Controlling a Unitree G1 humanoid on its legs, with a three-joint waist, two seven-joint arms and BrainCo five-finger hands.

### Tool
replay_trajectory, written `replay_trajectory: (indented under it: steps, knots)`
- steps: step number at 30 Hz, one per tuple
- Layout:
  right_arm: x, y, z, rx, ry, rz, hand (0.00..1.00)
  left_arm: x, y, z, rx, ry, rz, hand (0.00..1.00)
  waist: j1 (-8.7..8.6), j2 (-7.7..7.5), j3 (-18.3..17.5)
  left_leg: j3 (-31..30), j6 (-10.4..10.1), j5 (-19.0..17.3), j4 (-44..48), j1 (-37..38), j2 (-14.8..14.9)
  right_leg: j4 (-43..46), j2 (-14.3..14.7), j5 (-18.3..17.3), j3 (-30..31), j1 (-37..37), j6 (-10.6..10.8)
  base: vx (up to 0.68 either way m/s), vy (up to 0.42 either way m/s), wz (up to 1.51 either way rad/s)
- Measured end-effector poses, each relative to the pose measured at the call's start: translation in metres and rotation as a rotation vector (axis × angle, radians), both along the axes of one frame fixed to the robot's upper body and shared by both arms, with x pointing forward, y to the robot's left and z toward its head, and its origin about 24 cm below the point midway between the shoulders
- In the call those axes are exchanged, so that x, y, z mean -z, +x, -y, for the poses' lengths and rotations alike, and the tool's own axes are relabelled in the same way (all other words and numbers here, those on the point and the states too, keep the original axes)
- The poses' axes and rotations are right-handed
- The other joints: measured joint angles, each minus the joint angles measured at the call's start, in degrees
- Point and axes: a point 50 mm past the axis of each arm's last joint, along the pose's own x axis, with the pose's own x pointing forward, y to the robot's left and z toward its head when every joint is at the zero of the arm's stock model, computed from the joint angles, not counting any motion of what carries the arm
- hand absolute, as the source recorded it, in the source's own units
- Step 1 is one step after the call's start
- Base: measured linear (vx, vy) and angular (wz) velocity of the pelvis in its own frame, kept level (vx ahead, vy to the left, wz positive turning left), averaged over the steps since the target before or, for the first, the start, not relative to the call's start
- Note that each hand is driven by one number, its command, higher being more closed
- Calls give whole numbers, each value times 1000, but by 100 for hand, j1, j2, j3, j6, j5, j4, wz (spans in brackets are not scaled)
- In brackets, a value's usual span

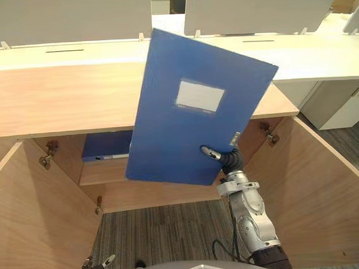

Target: Walk over to the cabinet, pick up the folder, carry it to the office cabinet, place the folder inside the office cabinet, then close the office cabinet door

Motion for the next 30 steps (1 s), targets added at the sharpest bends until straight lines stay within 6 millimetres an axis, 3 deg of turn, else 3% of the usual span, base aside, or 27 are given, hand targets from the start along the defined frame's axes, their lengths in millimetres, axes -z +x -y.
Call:
replay_trajectory:
  steps: [3,5,7,10,11,14,19,25,30]
  knots:
    - [-5,7,-15,-91,-140,41,100,1,9,2,48,-11,0,0,10,59,186,132,-13,-5,31,-112,22,142,23,-3,159,-258,-11,-37,6,-26]
    - [-15,15,-29,-164,-250,103,100,-1,28,5,94,-10,35,0,30,80,477,202,9,-24,192,-359,31,515,30,-66,288,-677,-58,-80,6,-26]
    - [-28,26,-43,-224,-347,182,100,-10,64,3,157,13,111,0,1,31,924,135,79,-445,1402,-1308,191,1167,36,-208,328,-1353,-77,-111,-36,-2]
    - [-29,33,-54,-268,-492,223,100,-19,94,4,215,31,180,0,6,76,1381,-49,112,-749,2343,-2016,335,1833,77,-428,301,-1893,-83,-166,-22,10]
    - [-27,33,-53,-280,-561,234,100,-24,106,5,241,41,216,0,24,83,1591,-120,104,-898,2733,-2331,383,2243,77,-582,277,-2199,-86,-163,13,17]
    - [-24,33,-50,-280,-657,256,100,-31,120,6,284,56,256,0,67,95,1806,-213,81,-1125,3346,-2992,452,2920,66,-829,267,-2865,-81,-152,12,11]
    - [-32,37,-34,-199,-716,282,100,-52,152,14,344,80,390,0,153,173,2102,-359,65,-1382,4326,-4104,601,3971,27,-1158,213,-3935,-121,-136,-3,9]
    - [-53,45,-18,-83,-663,316,100,-75,178,19,373,102,519,0,237,234,2247,-513,78,-1474,4943,-5134,708,4595,28,-1284,165,-4918,-157,-102,-18,3]
    - [-78,57,-4,-1,-482,323,100,-85,187,21,368,106,585,0,345,269,2288,-652,113,-1517,5333,-5731,745,4991,19,-1406,90,-5445,-186,-16,-22,5]
